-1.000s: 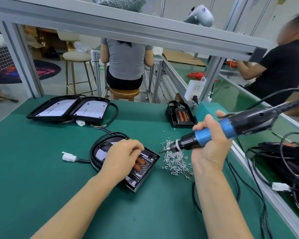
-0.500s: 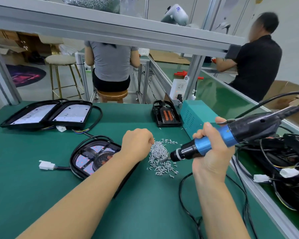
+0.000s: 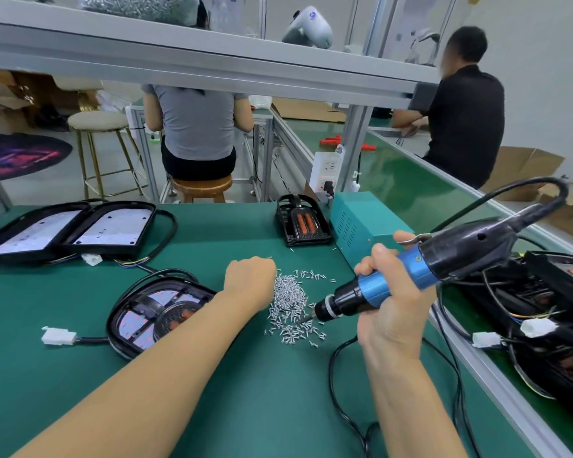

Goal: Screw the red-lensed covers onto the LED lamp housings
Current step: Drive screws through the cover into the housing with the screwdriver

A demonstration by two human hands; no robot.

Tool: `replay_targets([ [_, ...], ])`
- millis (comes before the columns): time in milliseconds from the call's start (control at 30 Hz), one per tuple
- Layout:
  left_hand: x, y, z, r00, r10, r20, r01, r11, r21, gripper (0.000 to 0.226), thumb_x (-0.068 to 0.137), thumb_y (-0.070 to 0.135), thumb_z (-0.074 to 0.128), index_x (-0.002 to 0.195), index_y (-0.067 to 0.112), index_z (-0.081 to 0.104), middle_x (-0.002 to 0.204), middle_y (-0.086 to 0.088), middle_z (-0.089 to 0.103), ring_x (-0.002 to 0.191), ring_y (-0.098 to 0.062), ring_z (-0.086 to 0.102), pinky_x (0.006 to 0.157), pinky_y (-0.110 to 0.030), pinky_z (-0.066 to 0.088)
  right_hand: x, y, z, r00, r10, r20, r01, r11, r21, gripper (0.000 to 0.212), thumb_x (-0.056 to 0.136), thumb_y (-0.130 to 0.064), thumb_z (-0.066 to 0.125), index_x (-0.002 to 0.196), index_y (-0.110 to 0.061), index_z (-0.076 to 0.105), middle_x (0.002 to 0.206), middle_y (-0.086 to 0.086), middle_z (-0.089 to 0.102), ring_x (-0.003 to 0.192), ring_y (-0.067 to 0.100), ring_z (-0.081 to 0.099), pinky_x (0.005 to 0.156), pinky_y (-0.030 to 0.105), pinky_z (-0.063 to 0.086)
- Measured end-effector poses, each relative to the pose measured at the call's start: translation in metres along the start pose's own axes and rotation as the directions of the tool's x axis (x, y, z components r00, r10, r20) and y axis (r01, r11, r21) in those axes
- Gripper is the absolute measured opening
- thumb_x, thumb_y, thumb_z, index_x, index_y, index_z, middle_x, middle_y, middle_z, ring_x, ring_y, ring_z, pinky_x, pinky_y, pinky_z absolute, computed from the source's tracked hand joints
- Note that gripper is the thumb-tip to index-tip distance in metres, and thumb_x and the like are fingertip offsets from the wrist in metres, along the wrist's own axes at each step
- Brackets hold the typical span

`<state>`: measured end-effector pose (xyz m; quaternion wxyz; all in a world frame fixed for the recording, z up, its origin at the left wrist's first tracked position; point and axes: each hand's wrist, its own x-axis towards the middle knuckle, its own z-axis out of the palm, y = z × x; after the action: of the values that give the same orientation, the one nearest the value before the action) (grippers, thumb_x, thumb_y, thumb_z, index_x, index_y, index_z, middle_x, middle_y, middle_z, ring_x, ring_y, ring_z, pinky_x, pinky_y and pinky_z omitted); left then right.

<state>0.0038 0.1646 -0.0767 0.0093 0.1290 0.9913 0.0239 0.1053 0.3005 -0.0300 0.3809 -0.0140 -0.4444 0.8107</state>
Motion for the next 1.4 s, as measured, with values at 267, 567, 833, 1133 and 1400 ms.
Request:
replay_targets([
  [267, -0.001, 0.003, 0.002, 0.999, 0.042, 0.008, -0.043, 0.992, 0.12, 0.03, 0.084, -0.003, 0.048, 0.064, 0.014, 0.035, 0.092, -0.006, 0.064, 0.069, -0.027, 0.047, 0.058, -0.029, 0.032, -0.002, 0.0, 0.002, 0.999, 0.031, 0.005, -0.031, 1.0, 0.003, 0.027, 0.071, -0.006, 0.066, 0.093, -0.016, 0.055, 0.06, -0.007, 0.054, 0.052, 0.016, 0.052, 0.06, 0.027, 0.046],
  [567, -0.003, 0.01, -0.002, 0.986, 0.124, 0.112, -0.147, 0.962, 0.232, 0.016, 0.087, -0.002, 0.05, 0.087, 0.014, 0.048, 0.082, -0.002, 0.055, 0.075, -0.026, 0.049, 0.056, -0.028, 0.034, -0.001, -0.006, 0.003, 0.999, 0.039, -0.002, -0.039, 0.999, 0.01, 0.027, 0.07, -0.005, 0.066, 0.093, -0.014, 0.055, 0.066, 0.002, 0.051, 0.053, 0.019, 0.05, 0.059, 0.027, 0.046],
  [833, -0.008, 0.011, -0.01, 0.983, 0.115, 0.142, -0.14, 0.974, 0.178, 0.019, 0.087, -0.006, 0.046, 0.095, 0.01, 0.051, 0.11, -0.011, 0.063, 0.089, -0.03, 0.056, 0.067, -0.033, 0.039, -0.003, -0.007, 0.005, 0.999, 0.037, -0.003, -0.037, 0.999, 0.005, 0.027, 0.07, -0.005, 0.066, 0.093, -0.015, 0.055, 0.063, -0.001, 0.053, 0.053, 0.018, 0.051, 0.061, 0.029, 0.046],
  [1133, -0.013, 0.008, -0.011, 0.977, 0.106, 0.185, -0.128, 0.986, 0.111, 0.014, 0.09, -0.003, 0.045, 0.095, 0.008, 0.051, 0.105, -0.011, 0.062, 0.08, -0.028, 0.049, 0.066, -0.033, 0.039, -0.004, -0.01, 0.007, 1.0, 0.021, 0.011, -0.021, 1.0, 0.001, 0.026, 0.071, -0.005, 0.066, 0.092, -0.016, 0.056, 0.062, 0.001, 0.051, 0.053, 0.019, 0.05, 0.061, 0.03, 0.046],
  [1400, -0.023, -0.018, -0.034, 0.992, -0.082, 0.097, 0.126, 0.712, -0.691, 0.021, 0.08, 0.005, 0.053, 0.061, 0.005, 0.062, 0.054, -0.007, 0.056, 0.052, -0.023, 0.048, 0.055, -0.024, 0.045, 0.0, -0.011, 0.011, 1.0, 0.025, 0.017, -0.026, 0.999, 0.033, 0.025, 0.072, -0.006, 0.065, 0.093, -0.017, 0.057, 0.055, -0.003, 0.051, 0.052, 0.017, 0.051, 0.062, 0.03, 0.046],
])
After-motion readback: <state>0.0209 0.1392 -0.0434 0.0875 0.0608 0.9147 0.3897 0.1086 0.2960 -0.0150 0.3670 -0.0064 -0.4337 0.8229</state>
